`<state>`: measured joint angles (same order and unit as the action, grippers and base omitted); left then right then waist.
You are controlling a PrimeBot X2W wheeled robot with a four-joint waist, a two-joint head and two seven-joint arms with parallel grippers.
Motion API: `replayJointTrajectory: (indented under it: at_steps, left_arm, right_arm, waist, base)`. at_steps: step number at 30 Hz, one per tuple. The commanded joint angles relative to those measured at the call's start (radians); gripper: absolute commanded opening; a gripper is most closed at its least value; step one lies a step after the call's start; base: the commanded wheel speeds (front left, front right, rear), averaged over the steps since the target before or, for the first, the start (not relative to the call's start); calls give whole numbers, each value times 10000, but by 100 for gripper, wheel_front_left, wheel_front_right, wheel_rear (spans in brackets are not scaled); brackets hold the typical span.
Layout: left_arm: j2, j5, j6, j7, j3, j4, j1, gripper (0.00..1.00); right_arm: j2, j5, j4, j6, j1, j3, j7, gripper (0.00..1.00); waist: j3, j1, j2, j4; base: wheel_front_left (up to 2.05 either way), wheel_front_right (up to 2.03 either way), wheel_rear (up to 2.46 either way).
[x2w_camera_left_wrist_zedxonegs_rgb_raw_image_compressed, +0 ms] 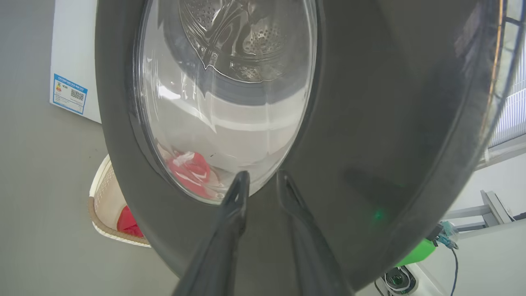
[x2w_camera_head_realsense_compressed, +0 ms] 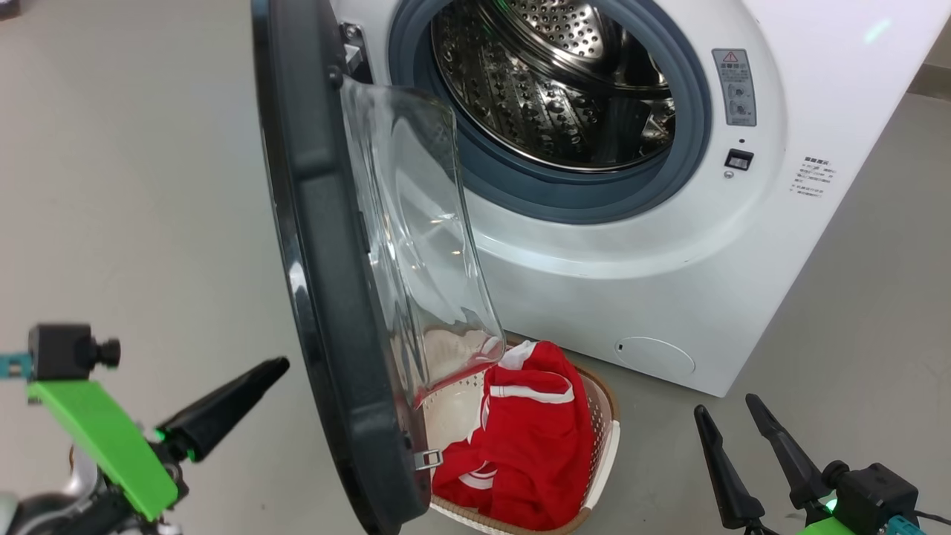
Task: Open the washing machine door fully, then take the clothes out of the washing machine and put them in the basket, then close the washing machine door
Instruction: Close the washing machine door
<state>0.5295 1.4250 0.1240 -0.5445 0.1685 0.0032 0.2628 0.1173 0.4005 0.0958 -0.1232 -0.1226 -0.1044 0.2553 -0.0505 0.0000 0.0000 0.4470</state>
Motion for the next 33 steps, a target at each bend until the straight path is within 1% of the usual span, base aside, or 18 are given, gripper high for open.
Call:
replayJointTrajectory:
  at_steps: [1, 2, 3, 4, 15, 20, 21, 26, 33]
  left_arm:
    - [435, -195, 67, 301, -428, -75, 45, 58]
    - [388, -198, 67, 481, -424, -7, -76, 82]
    - [339, -170, 67, 635, -412, 54, -204, 96]
    - [300, -152, 67, 795, -401, 103, -333, 100]
    - [-203, -140, 67, 2627, -46, 881, -1452, 100]
    - [-443, -201, 67, 3425, 323, 1333, -1721, 100]
    - [-443, -201, 67, 3425, 323, 1333, -1721, 100]
    - [-754, 51, 67, 4217, 530, 1660, -1909, 100]
    - [-944, 209, 67, 5205, 779, 2036, -2116, 100]
  right_arm:
    - [70, -90, -224, -75, 148, -233, 65, 100]
    - [64, -90, -219, -75, 151, -245, 65, 100]
    - [58, -90, -215, -75, 154, -253, 65, 100]
    - [54, -88, -211, -75, 158, -261, 65, 100]
    - [72, -69, -186, -75, 262, -294, 65, 100]
    - [80, -76, -148, -75, 346, -329, 65, 100]
    - [80, -76, -148, -75, 346, -329, 65, 100]
    - [107, -67, -131, -75, 441, -371, 65, 100]
    - [102, -47, -85, -75, 487, -376, 65, 100]
  waist:
    - [19, 0, 0, 45]
    - [28, 0, 0, 64]
    - [37, 0, 0, 79]
    - [43, 0, 0, 94]
    - [9, 0, 0, 303]
    - [-46, 0, 0, 342]
    - [-46, 0, 0, 342]
    - [-120, 0, 0, 329]
    - [-124, 0, 0, 303]
  base:
    - [0, 0, 0]
    - [0, 0, 0]
    - [0, 0, 0]
    - [0, 0, 0]
    - [0, 0, 0]
    - [0, 0, 0]
    - [0, 0, 0]
    - [0, 0, 0]
    - [0, 0, 0]
